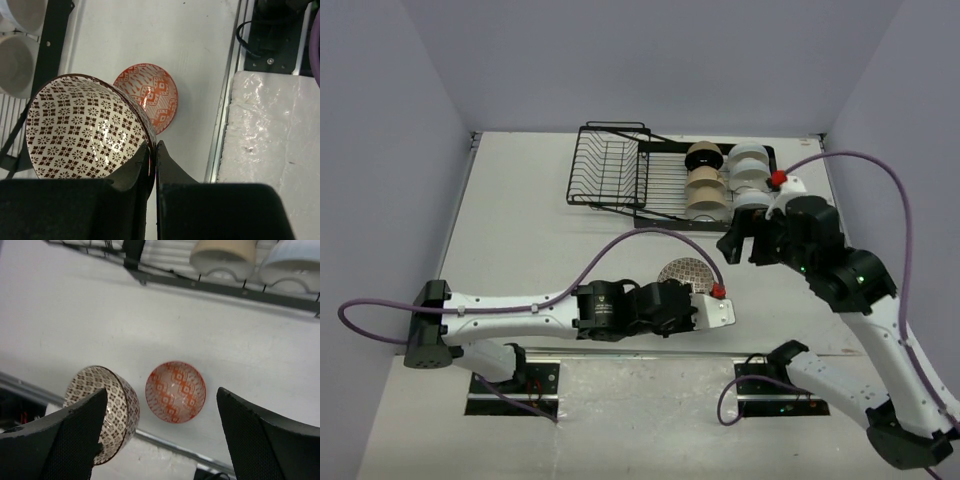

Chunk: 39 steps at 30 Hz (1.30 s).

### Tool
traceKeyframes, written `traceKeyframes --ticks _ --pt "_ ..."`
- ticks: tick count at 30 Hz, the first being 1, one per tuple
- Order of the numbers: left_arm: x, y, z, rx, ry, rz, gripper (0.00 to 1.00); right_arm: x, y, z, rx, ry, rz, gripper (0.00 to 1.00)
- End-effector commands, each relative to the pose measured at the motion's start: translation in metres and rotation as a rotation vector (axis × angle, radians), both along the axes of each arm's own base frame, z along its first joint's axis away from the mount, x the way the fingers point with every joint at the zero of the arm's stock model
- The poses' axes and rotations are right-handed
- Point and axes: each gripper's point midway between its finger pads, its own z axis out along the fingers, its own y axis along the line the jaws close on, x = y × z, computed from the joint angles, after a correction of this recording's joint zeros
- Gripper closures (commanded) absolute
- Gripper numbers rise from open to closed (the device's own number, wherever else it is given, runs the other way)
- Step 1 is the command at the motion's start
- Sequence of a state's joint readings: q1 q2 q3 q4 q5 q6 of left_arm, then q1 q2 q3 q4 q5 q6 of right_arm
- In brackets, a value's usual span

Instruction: Unload the bowls from the dish rack

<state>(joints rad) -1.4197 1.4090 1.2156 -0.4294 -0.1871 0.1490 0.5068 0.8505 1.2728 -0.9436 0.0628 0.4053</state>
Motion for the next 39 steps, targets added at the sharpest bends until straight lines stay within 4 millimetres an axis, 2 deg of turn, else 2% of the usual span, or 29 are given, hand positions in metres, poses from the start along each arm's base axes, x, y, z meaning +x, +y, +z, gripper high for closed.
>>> traceKeyframes --ticks 1,3,4,8,10,11,12,17,19,21,23,26,29,30,32,33,36,38,39 --pt "0.011 -0.008 0.047 -0.080 -0.171 0.054 1.00 -0.023 0.019 -0.042 -0.046 0.166 0.171 0.12" --pt "-0.002 -0.017 0.041 -0.065 -0.181 0.017 1.00 -0.028 0.028 -0.051 -0.033 0.202 0.225 0.19" --pt "-0.004 -0.020 0.038 -0.058 -0.184 0.010 1.00 -0.029 0.033 -0.055 -0.033 0.217 0.253 0.27" --pt "-0.007 -0.033 0.021 -0.012 -0.189 -0.011 1.00 -0.041 0.044 -0.077 -0.084 0.279 0.313 0.36" --pt "-0.007 -0.039 0.021 -0.018 -0.189 -0.011 1.00 -0.042 0.044 -0.084 -0.096 0.296 0.313 0.48" --pt "-0.007 -0.042 0.019 -0.015 -0.188 -0.015 1.00 -0.044 0.044 -0.092 -0.104 0.316 0.314 0.63" --pt "-0.006 -0.044 0.021 -0.021 -0.192 -0.013 1.00 -0.045 0.044 -0.096 -0.108 0.325 0.313 0.71" --pt "-0.003 -0.046 0.026 -0.027 -0.215 -0.005 1.00 -0.048 0.041 -0.117 -0.124 0.368 0.305 0.72" --pt "-0.003 -0.045 0.031 -0.043 -0.215 -0.004 1.00 -0.049 0.044 -0.120 -0.117 0.372 0.318 0.72" --pt "-0.003 -0.044 0.031 -0.047 -0.215 -0.004 1.00 -0.049 0.047 -0.120 -0.107 0.361 0.323 0.65" --pt "-0.003 -0.042 0.035 -0.061 -0.217 -0.003 1.00 -0.050 0.048 -0.121 -0.096 0.362 0.331 0.66" --pt "-0.002 -0.040 0.034 -0.066 -0.218 0.008 1.00 -0.049 0.048 -0.120 -0.091 0.349 0.325 1.00" --pt "-0.002 -0.042 0.032 -0.068 -0.210 0.013 1.00 -0.044 0.048 -0.114 -0.070 0.321 0.286 1.00" --pt "-0.002 -0.042 0.032 -0.068 -0.207 0.018 0.91 -0.038 0.045 -0.110 -0.069 0.294 0.253 1.00" --pt "0.003 -0.038 0.030 -0.064 -0.204 0.068 0.38 -0.031 0.040 -0.108 -0.057 0.275 0.177 1.00" --pt "0.008 -0.033 0.030 -0.057 -0.212 0.104 0.01 -0.019 0.031 -0.108 -0.066 0.224 0.095 1.00" --pt "0.016 -0.017 0.033 -0.059 -0.208 0.192 0.00 -0.002 0.030 -0.107 0.000 0.161 -0.006 1.00" --pt "0.021 -0.001 0.046 -0.095 -0.188 0.275 0.00 0.004 0.026 -0.121 -0.017 0.176 -0.053 1.00" --pt "0.029 0.014 0.049 -0.078 -0.212 0.342 0.00 0.007 0.025 -0.125 -0.019 0.187 -0.078 1.00"
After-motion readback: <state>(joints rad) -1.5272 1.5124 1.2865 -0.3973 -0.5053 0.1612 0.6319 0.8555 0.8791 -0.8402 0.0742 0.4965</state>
